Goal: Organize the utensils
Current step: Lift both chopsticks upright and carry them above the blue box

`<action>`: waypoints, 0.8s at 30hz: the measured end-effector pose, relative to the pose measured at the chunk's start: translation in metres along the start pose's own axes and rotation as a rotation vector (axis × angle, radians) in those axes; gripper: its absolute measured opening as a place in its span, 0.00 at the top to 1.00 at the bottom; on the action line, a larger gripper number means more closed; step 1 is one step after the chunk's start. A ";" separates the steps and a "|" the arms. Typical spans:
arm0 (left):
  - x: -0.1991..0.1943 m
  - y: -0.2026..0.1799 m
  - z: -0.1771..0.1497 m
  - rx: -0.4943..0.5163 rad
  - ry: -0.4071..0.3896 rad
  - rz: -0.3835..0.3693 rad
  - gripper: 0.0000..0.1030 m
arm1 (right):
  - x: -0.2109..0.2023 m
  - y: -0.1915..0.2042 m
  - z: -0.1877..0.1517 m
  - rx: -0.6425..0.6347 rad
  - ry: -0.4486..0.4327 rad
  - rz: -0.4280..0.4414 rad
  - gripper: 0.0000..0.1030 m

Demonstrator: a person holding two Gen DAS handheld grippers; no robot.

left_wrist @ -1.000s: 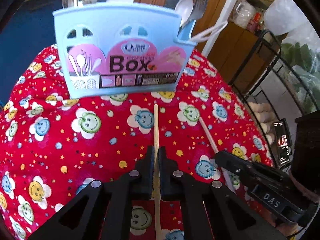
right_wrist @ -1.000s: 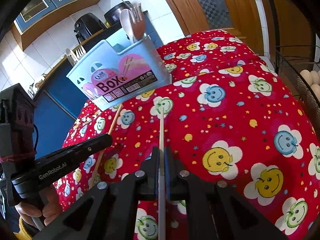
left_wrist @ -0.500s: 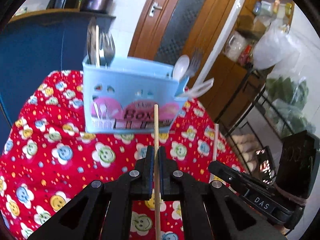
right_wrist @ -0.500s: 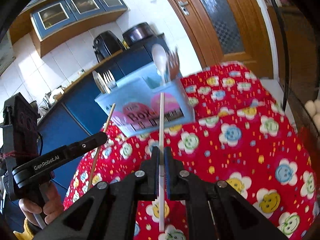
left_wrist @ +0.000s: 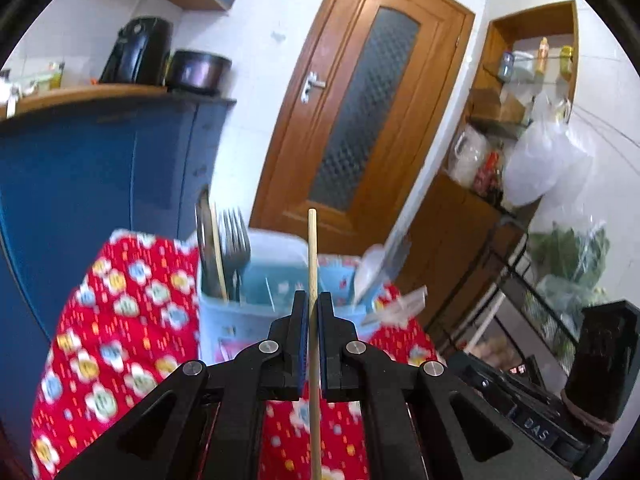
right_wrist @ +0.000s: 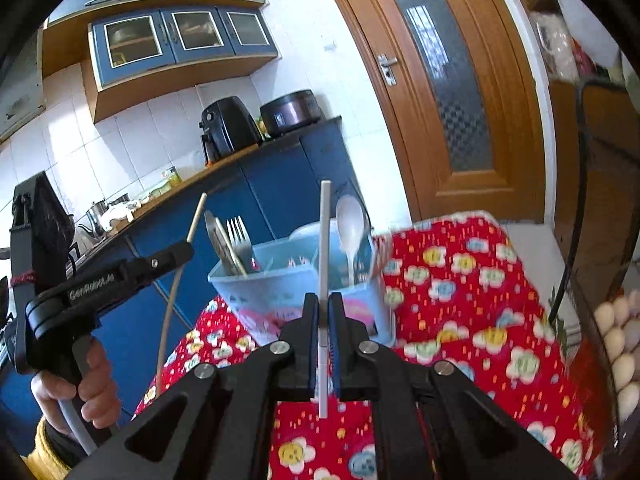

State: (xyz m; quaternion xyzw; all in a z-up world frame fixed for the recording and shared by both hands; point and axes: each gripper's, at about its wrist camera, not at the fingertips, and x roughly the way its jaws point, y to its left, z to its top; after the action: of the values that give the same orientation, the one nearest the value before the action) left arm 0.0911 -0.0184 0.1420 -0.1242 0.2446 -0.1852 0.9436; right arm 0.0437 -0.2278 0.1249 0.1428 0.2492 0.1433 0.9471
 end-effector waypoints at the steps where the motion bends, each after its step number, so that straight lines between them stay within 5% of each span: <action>1: 0.001 0.001 0.009 -0.002 -0.024 0.006 0.96 | 0.000 0.001 0.003 -0.006 -0.006 -0.001 0.94; 13: 0.019 0.012 0.070 -0.012 -0.220 0.053 0.96 | 0.014 0.015 0.047 -0.061 -0.064 -0.029 0.94; 24: 0.059 0.016 0.069 0.024 -0.367 0.167 0.96 | 0.035 0.009 0.077 -0.072 -0.096 -0.084 0.94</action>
State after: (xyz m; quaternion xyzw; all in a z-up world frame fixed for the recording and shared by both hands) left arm 0.1788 -0.0184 0.1705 -0.1241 0.0760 -0.0837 0.9858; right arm 0.1103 -0.2229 0.1770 0.1047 0.2038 0.1052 0.9677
